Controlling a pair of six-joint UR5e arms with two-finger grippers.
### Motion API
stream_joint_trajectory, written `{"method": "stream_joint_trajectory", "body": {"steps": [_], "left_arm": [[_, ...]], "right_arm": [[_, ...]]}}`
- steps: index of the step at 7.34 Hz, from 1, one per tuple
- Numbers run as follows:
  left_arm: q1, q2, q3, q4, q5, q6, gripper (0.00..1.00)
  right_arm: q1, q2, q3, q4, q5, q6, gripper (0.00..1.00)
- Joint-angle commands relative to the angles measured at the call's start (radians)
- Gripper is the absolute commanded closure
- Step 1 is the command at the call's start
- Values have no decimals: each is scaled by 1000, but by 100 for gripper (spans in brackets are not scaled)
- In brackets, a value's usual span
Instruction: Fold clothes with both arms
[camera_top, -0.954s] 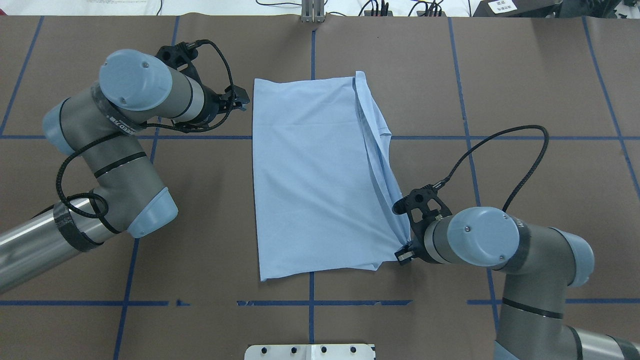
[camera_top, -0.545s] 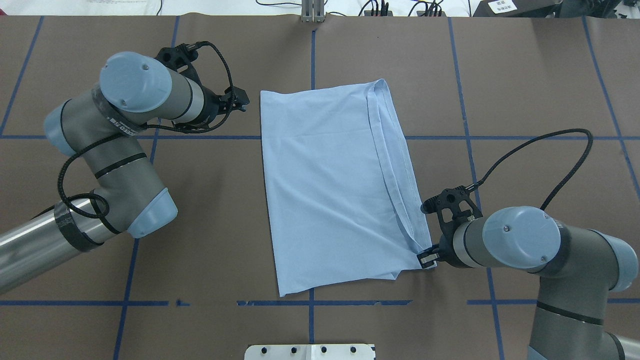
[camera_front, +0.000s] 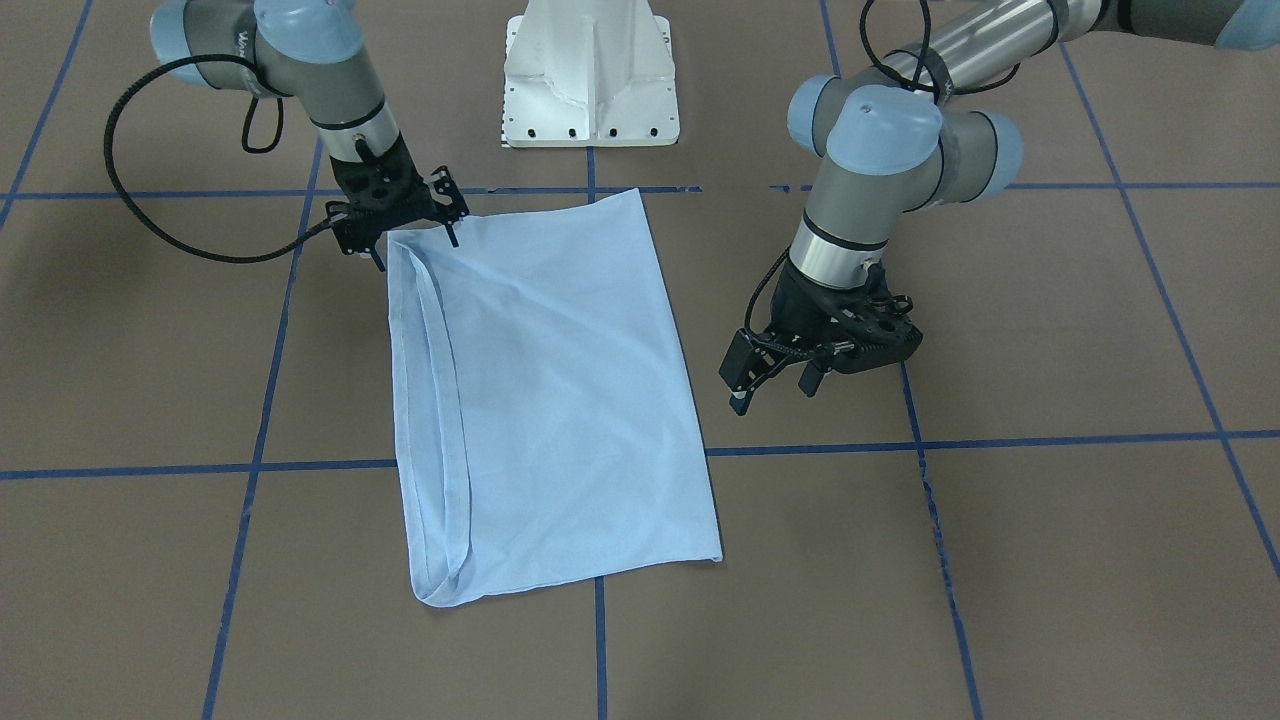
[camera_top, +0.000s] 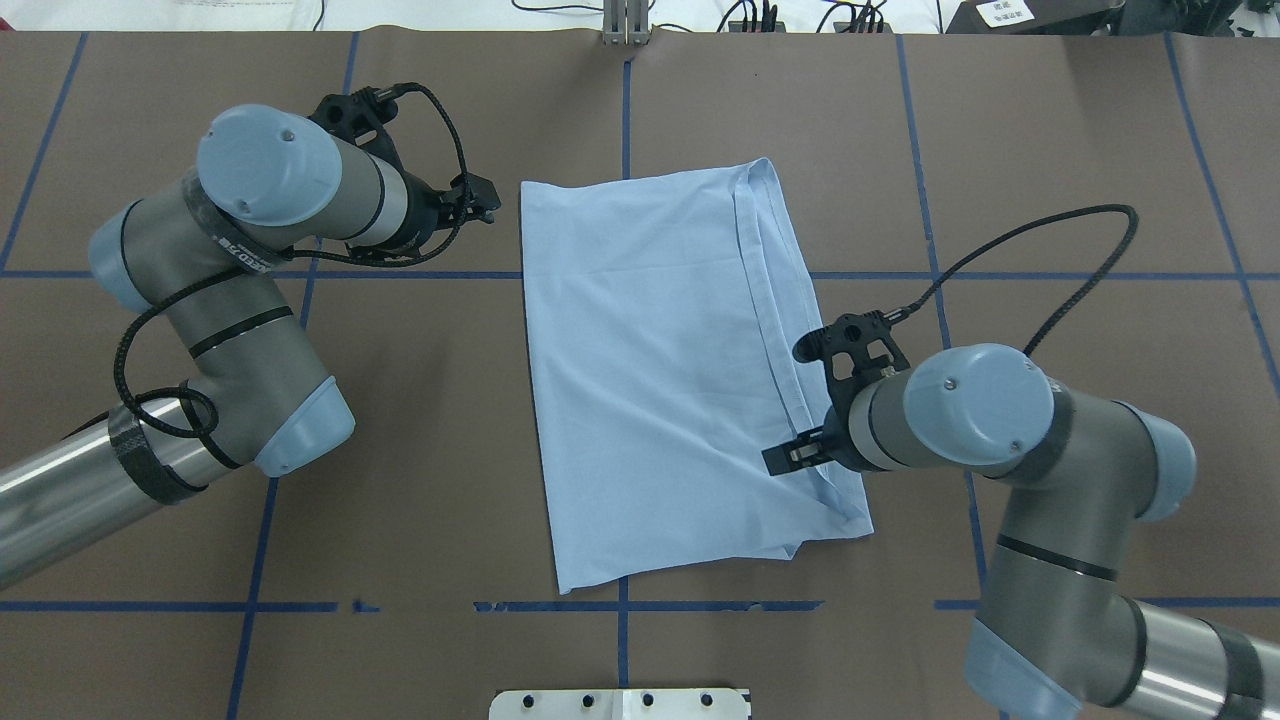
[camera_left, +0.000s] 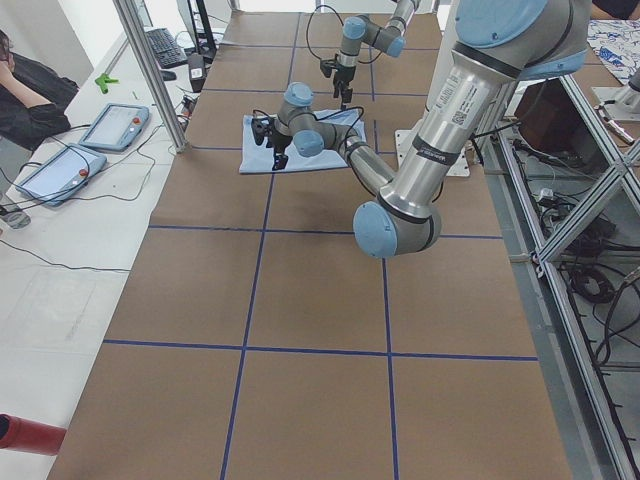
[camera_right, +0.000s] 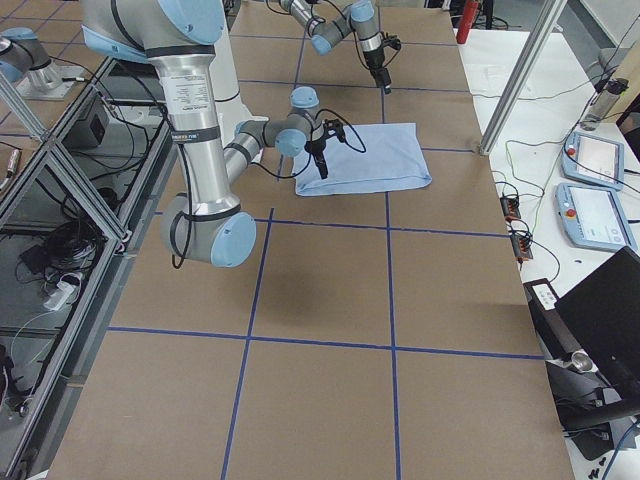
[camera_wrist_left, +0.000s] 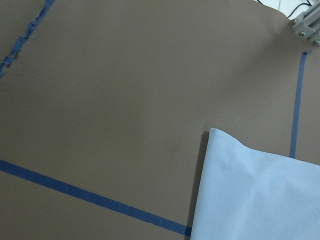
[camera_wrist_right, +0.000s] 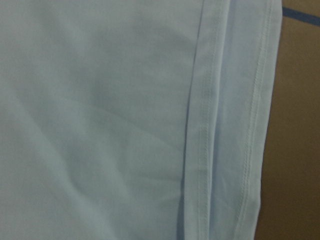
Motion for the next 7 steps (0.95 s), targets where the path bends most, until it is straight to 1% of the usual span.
{"method": "stream_joint_trajectory", "body": {"steps": [1, 2, 3, 6, 7], "left_arm": [[0, -1, -1, -1, -1, 1, 0], [0, -1, -1, -1, -1, 1, 0], [0, 1, -1, -1, -1, -2, 0], [2, 1, 1, -1, -1, -8, 0], [2, 1, 1, -1, -1, -11, 0]], "right_arm": [[47, 166, -128, -101, -5, -23, 0], [54, 170, -149, -114, -8, -59, 0], [55, 169, -167, -151, -5, -75, 0], [51, 188, -155, -365, 9, -107, 0], [46, 190, -156, -390, 20, -107, 0]]}}
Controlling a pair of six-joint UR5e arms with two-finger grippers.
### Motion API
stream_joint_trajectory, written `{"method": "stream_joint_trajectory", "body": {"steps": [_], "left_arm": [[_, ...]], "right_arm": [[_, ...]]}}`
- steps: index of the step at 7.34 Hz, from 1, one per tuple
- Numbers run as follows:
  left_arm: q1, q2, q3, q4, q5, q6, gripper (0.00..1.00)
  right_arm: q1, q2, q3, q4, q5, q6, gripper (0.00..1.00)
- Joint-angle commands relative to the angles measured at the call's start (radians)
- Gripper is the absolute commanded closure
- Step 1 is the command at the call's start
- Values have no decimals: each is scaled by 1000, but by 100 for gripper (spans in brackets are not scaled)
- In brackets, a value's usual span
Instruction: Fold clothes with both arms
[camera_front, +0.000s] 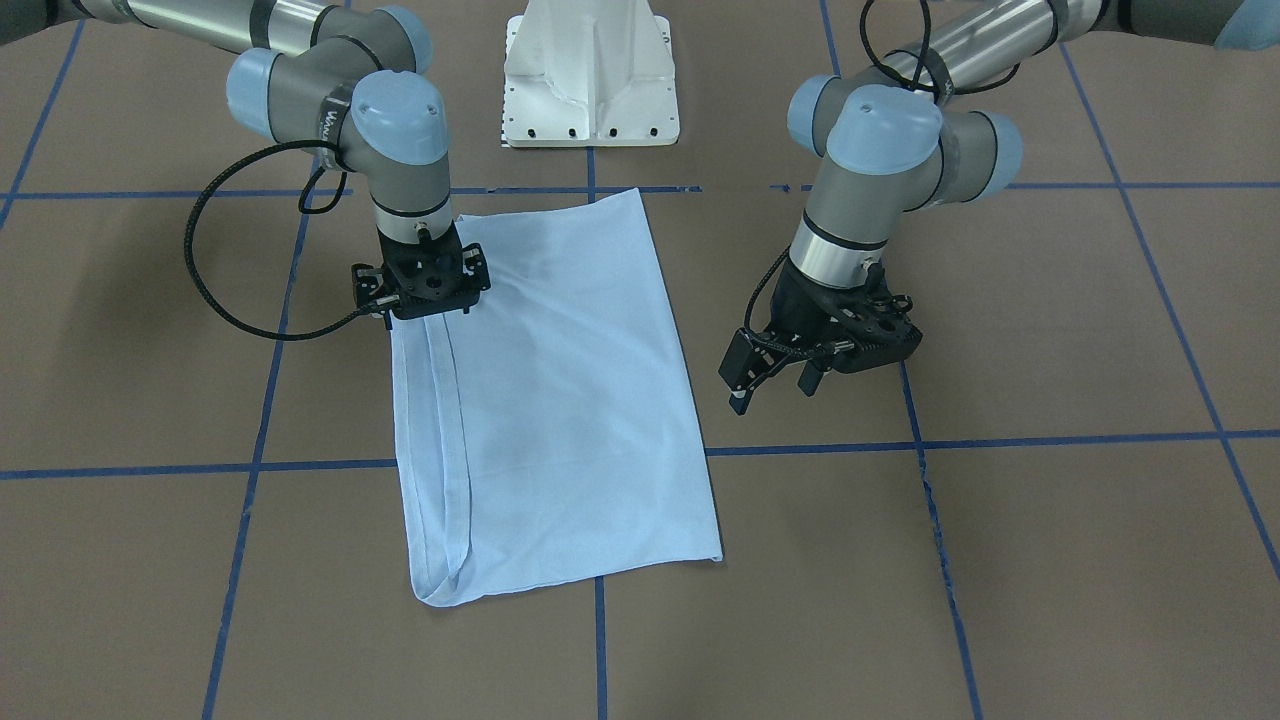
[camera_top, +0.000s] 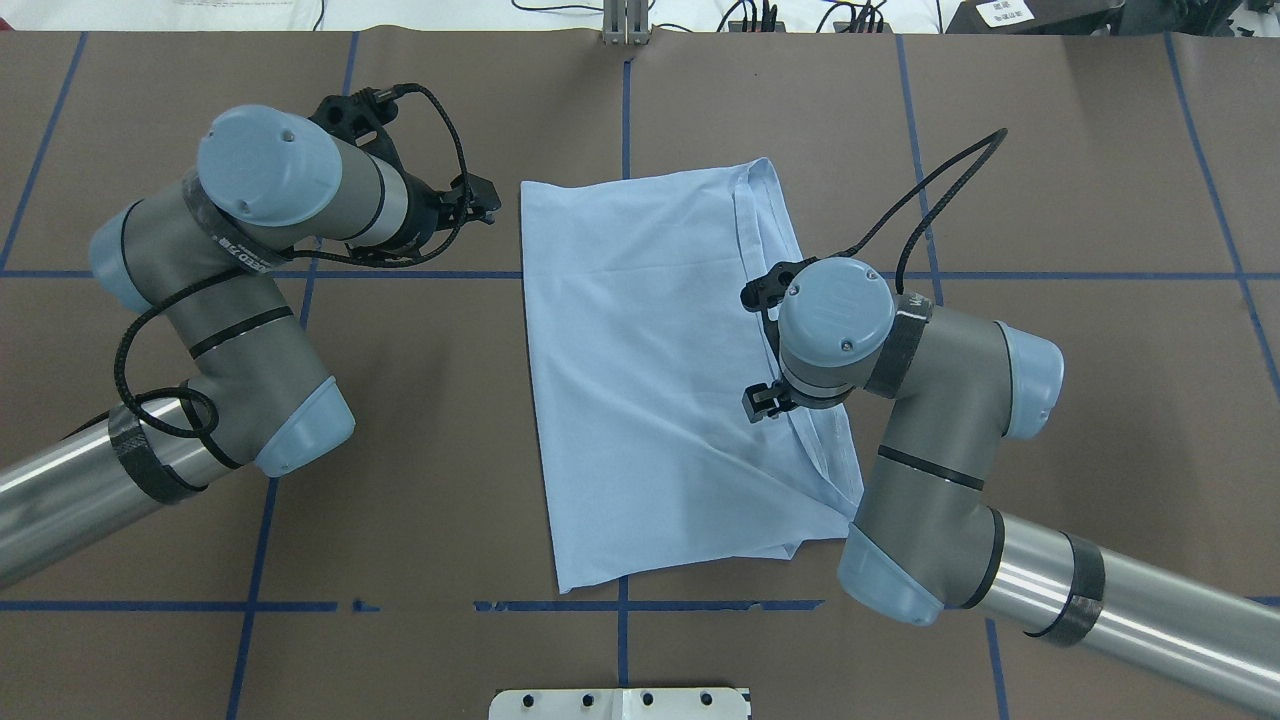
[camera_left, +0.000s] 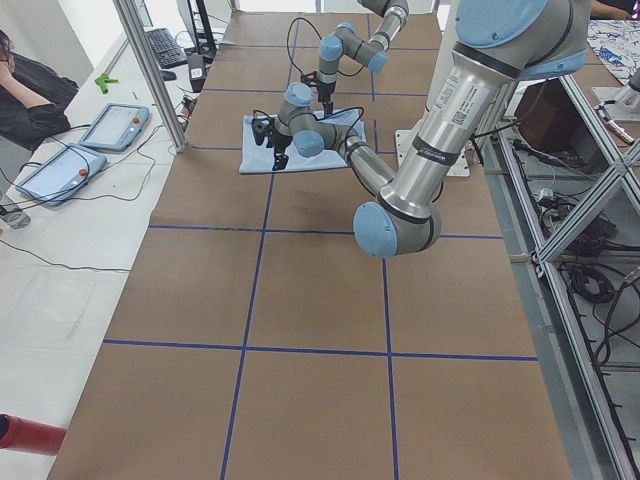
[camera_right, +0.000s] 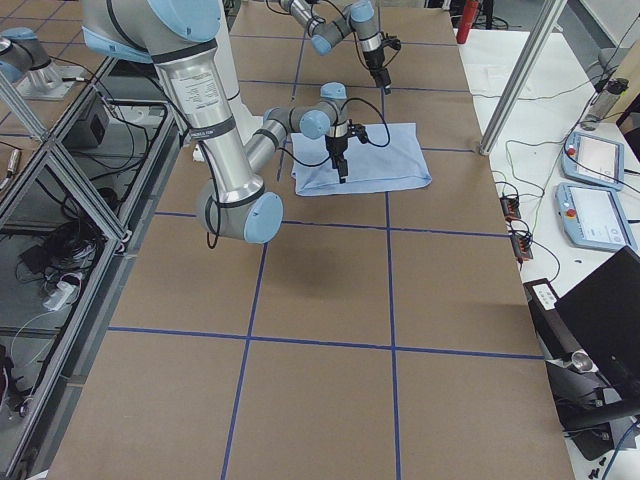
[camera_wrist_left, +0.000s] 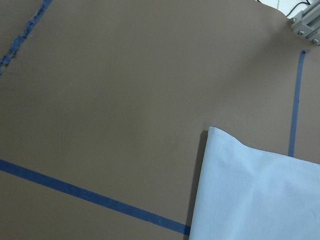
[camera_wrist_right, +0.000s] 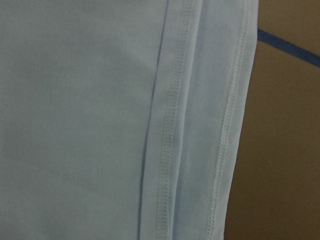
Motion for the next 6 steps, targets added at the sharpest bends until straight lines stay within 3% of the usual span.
{"method": "stream_joint_trajectory", "body": {"steps": [1, 6], "left_arm": [[1, -1, 0, 0, 0, -4, 0], [2, -1, 2, -9, 0, -5, 0]], "right_arm": [[-24, 6, -7, -59, 13, -3, 0], [-38, -1, -10, -99, 50, -3, 0]]}}
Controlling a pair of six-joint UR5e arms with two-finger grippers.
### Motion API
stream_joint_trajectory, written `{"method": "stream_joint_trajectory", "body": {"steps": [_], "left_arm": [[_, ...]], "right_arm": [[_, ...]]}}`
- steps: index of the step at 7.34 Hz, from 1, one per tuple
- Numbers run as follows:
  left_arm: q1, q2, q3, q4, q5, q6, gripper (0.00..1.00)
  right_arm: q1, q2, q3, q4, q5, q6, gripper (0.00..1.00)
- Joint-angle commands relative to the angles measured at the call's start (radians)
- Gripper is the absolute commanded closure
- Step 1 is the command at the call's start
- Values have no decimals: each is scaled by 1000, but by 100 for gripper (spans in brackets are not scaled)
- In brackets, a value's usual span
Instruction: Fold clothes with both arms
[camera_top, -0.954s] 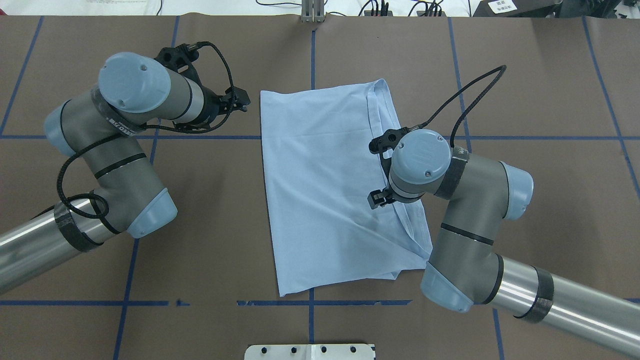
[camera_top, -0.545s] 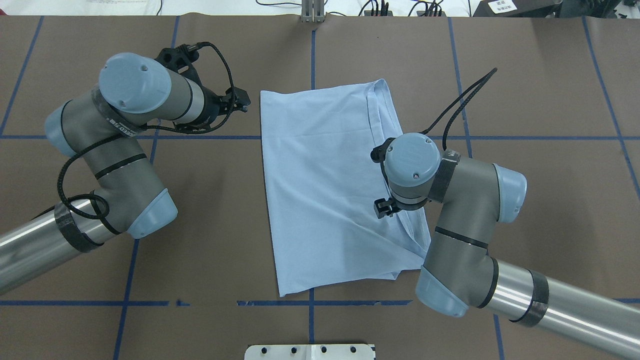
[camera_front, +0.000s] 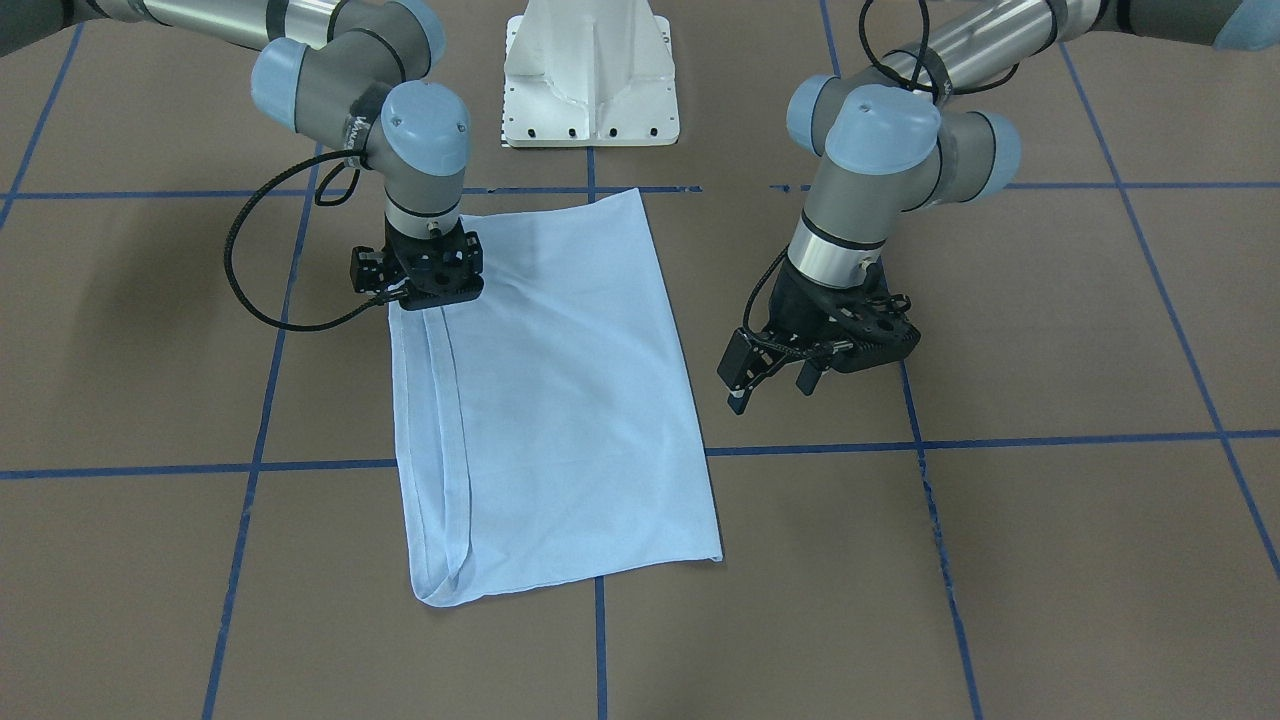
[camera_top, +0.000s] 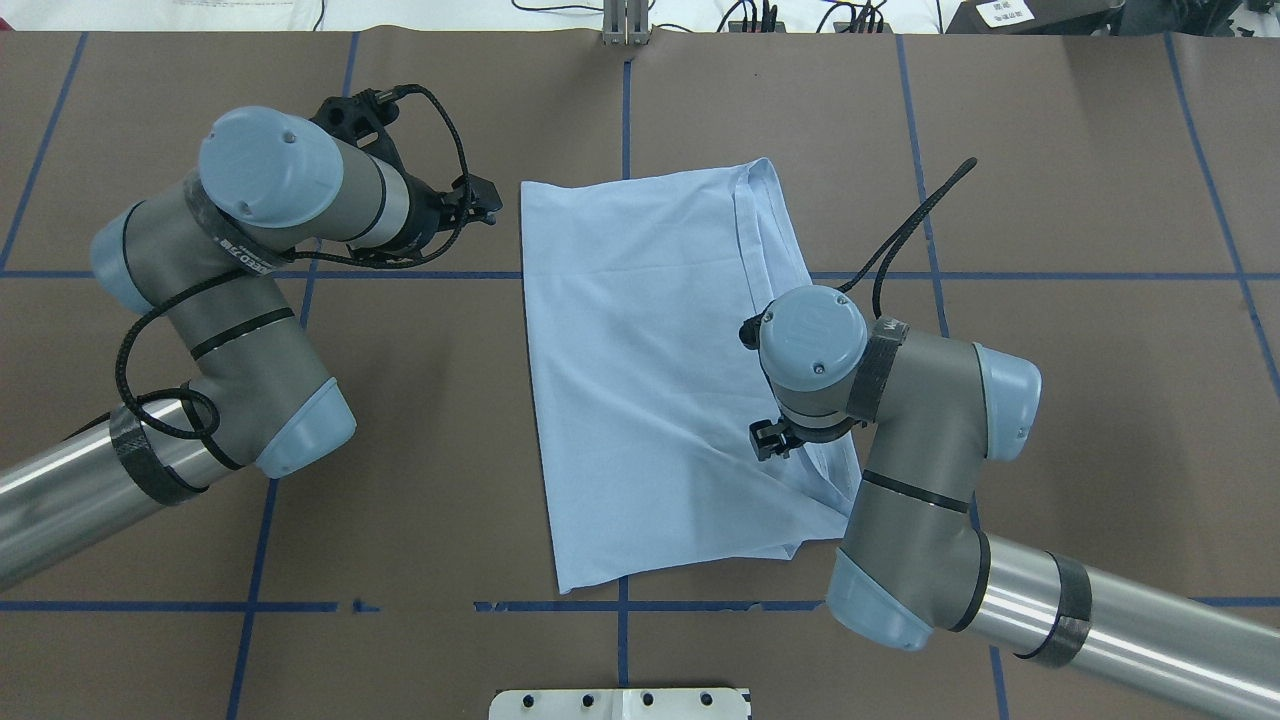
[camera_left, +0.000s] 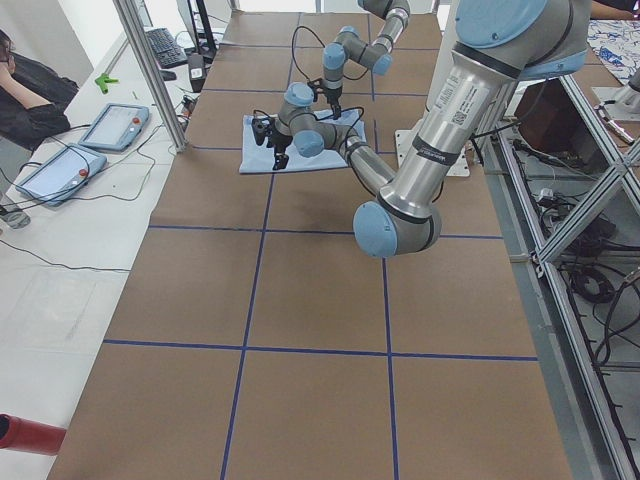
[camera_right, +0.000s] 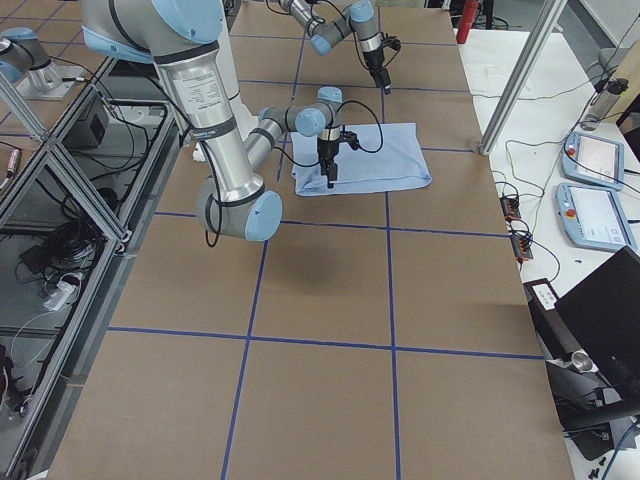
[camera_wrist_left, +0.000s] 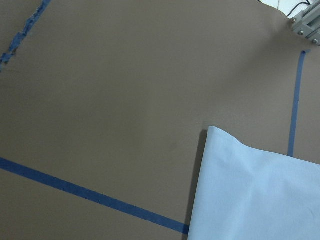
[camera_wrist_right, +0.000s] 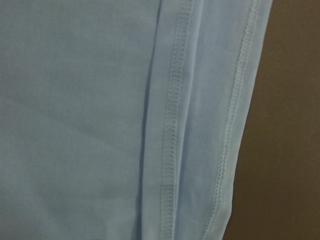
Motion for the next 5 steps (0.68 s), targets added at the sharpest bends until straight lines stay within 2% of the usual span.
{"method": "stream_joint_trajectory", "body": {"steps": [1, 5], "left_arm": [[2, 0, 1, -5, 0, -1, 0], [11, 0, 1, -5, 2, -4, 0]], "right_arm": [[1, -5, -2, -10, 10, 0, 0], [7, -10, -13, -29, 10, 0, 0]]}}
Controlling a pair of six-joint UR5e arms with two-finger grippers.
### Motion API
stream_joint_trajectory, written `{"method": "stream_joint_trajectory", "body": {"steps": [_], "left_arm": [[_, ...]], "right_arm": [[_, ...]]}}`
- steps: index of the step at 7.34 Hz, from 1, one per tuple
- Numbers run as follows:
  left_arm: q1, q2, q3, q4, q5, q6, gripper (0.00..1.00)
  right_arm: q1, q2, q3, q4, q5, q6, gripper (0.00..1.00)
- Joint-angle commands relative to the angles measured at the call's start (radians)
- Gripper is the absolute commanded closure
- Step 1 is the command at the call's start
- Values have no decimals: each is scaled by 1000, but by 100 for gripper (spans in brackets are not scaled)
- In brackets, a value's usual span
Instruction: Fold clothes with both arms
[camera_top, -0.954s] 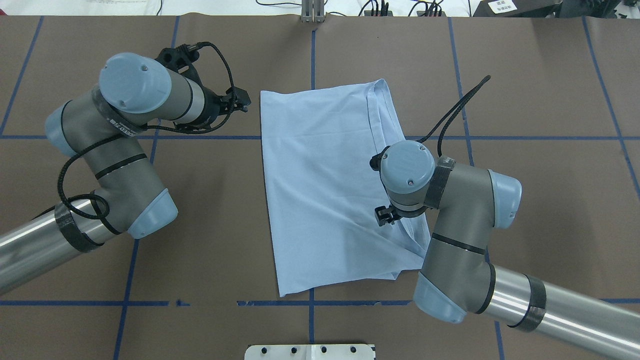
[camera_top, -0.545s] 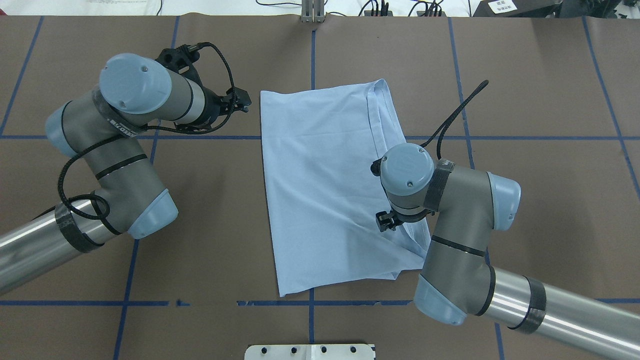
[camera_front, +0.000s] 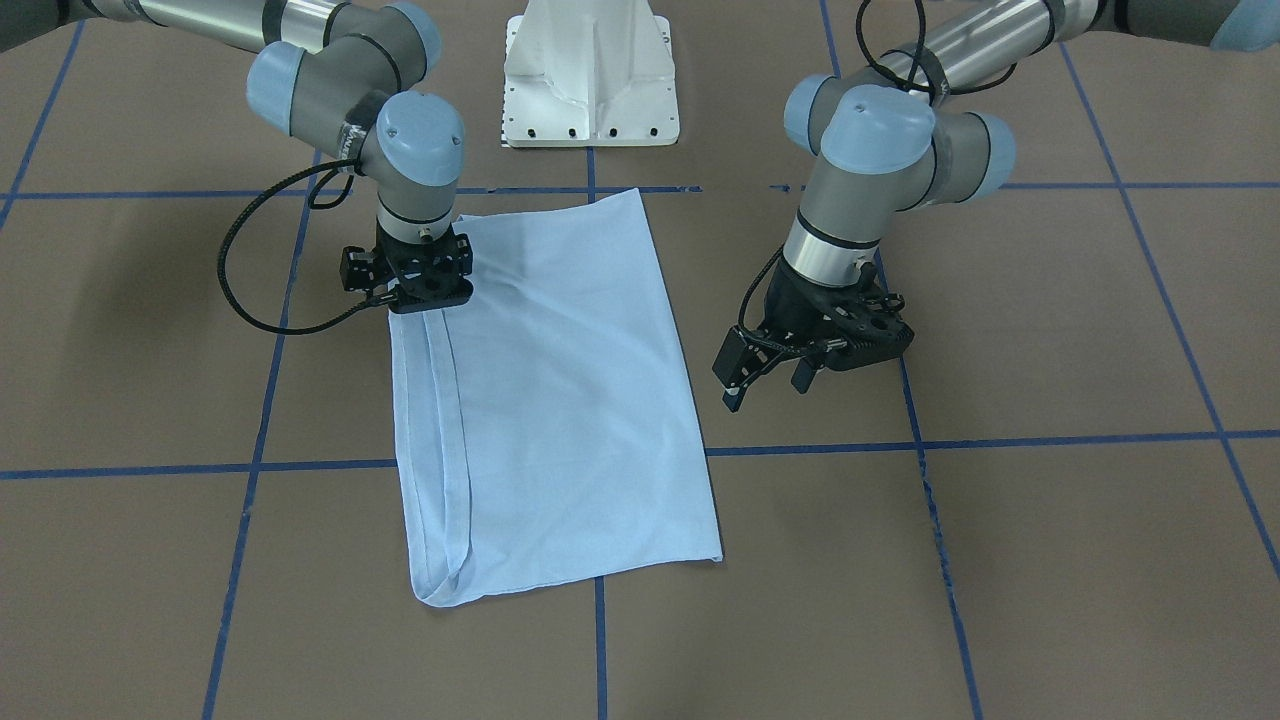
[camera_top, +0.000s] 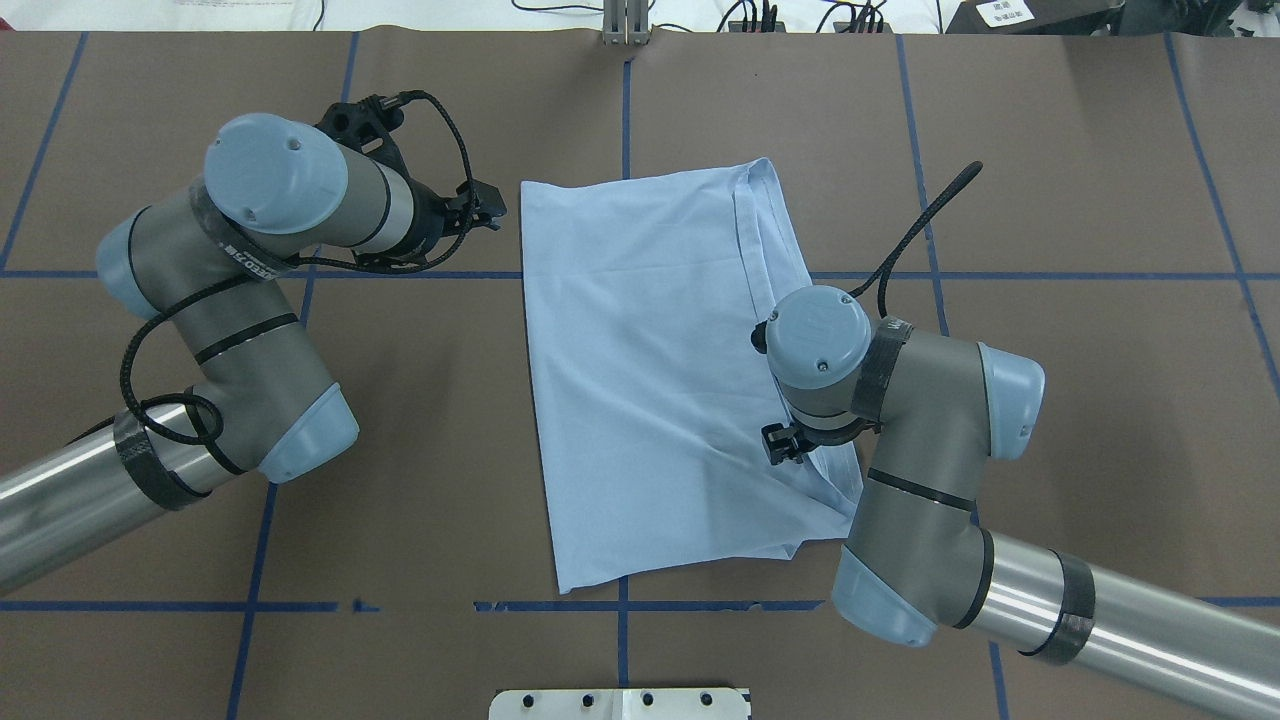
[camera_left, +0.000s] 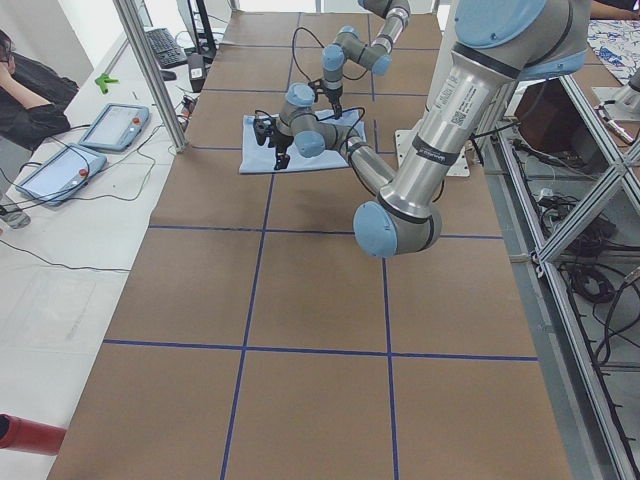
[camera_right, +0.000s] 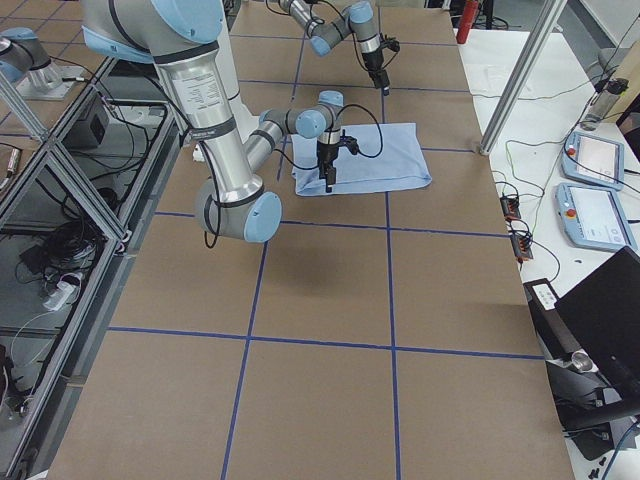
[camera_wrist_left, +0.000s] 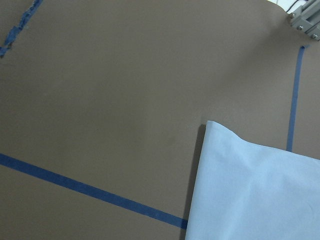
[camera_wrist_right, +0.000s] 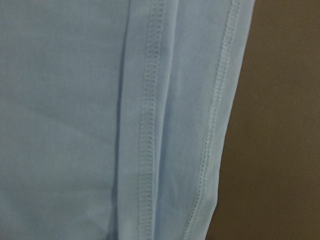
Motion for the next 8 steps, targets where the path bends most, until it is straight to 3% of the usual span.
{"method": "stream_joint_trajectory", "body": {"steps": [1, 8], "left_arm": [[2, 0, -1, 0, 1, -1, 0], [8, -7, -1, 0, 1, -2, 0]], "right_arm": [[3, -1, -8, -1, 0, 0, 0], [60, -33, -8, -1, 2, -58, 0]]}}
